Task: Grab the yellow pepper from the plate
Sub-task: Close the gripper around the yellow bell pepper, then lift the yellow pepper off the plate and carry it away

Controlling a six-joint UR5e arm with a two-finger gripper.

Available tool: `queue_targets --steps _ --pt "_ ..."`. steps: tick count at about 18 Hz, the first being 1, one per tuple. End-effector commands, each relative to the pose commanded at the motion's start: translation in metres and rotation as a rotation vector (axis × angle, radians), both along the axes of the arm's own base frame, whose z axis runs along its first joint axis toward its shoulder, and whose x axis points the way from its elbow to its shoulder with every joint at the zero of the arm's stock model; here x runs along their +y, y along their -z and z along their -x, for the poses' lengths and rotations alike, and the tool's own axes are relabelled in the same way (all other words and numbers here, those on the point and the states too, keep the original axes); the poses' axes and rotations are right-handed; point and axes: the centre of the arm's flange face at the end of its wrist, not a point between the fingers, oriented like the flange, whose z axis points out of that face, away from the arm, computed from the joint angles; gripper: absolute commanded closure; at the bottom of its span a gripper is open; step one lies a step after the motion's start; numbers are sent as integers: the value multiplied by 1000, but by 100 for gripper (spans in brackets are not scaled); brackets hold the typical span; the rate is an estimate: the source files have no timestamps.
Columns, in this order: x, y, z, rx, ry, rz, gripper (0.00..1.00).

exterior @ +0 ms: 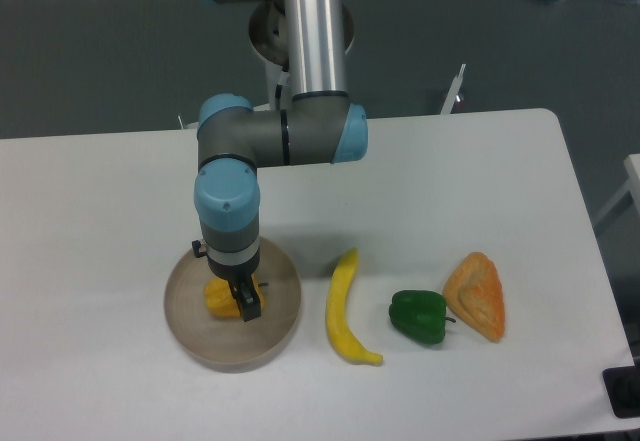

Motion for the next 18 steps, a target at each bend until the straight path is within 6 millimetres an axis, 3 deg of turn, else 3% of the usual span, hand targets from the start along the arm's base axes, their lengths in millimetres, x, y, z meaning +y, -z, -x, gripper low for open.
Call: queue_targets --steps 1,2,3,10,13,15,18 --pt "1 -1 0 1 5 -3 72" --pt "1 -2 0 1 -3 -4 75" --pt "2 -3 1 3 -3 -5 75" --pt "5 -68 20 31 -65 -89 72" --pt "-4 -89 44 36 -114 -98 72" --pt "-16 -116 68 40 -152 -107 73" --pt "-27 -135 104 35 -198 -82 73"
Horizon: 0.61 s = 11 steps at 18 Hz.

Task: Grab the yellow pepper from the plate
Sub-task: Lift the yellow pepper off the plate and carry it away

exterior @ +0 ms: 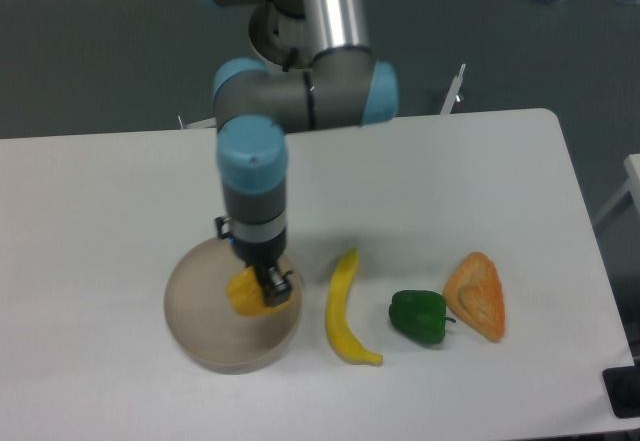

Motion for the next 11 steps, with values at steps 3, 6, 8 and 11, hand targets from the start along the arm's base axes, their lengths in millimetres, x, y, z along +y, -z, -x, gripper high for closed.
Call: queue_targets --steps 3,6,8,11 --pt "-7 -13 37 2 -42 0 73" --pt "-21 -13 75 1 -51 13 73" --pt "-35 -10 103 -2 -31 33 73" --pt "-54 -6 134 -16 4 68 73"
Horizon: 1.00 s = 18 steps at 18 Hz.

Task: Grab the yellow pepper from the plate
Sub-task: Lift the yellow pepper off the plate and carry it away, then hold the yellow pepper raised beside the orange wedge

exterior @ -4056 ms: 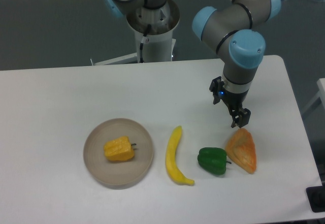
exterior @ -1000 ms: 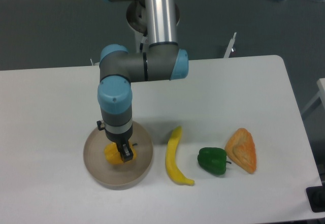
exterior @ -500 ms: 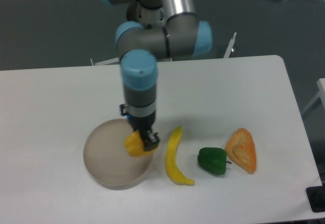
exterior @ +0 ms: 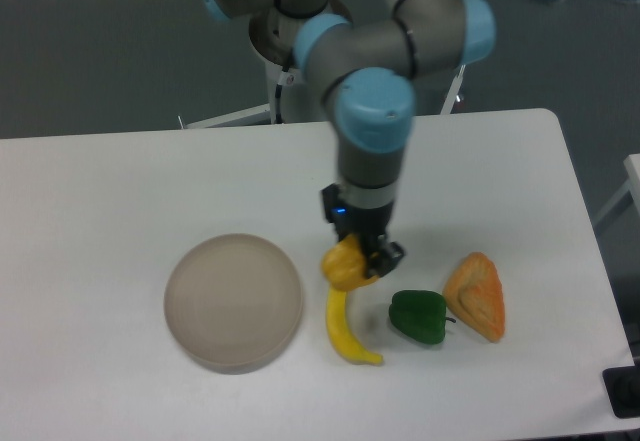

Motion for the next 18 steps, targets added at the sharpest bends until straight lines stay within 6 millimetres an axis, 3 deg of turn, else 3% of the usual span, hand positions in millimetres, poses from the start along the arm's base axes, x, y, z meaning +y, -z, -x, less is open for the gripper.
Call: queue_targets --steps 5,8,9,12,18 --pt "-27 7 42 -11 10 30 74" --pt "-35 8 54 31 14 66 75" --pt "-38 12 60 27 2 72 80" --pt "-43 20 71 15 -7 78 80" --pt "-40 21 70 1 55 62 80"
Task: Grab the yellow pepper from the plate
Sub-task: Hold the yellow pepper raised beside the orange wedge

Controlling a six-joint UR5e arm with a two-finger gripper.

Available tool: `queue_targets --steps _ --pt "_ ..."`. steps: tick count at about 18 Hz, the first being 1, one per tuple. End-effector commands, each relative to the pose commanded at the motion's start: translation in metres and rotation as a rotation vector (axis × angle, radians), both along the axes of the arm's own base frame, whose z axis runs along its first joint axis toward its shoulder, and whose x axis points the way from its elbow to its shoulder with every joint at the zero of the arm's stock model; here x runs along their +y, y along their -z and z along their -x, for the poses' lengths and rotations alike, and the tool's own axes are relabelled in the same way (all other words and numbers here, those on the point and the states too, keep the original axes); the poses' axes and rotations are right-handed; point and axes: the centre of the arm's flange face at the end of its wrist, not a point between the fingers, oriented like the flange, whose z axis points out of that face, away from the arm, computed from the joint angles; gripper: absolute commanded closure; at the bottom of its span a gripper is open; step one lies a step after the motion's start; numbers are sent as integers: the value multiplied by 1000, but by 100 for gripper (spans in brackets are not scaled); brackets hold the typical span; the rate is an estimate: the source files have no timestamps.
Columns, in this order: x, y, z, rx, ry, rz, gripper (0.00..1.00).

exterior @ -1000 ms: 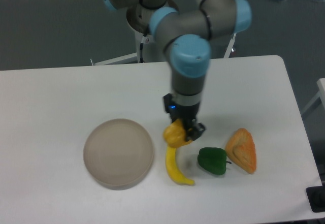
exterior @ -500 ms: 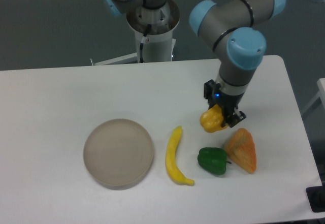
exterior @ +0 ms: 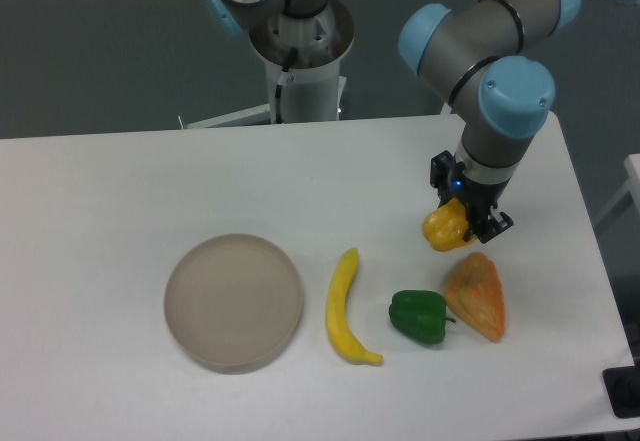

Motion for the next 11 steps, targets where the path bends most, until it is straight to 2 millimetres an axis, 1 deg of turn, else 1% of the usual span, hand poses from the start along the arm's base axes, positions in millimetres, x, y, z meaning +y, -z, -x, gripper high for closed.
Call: queue_targets --steps 4,11 --pt "2 1 1 -4 41 -6 80" --pt "3 3 0 3 44 4 80"
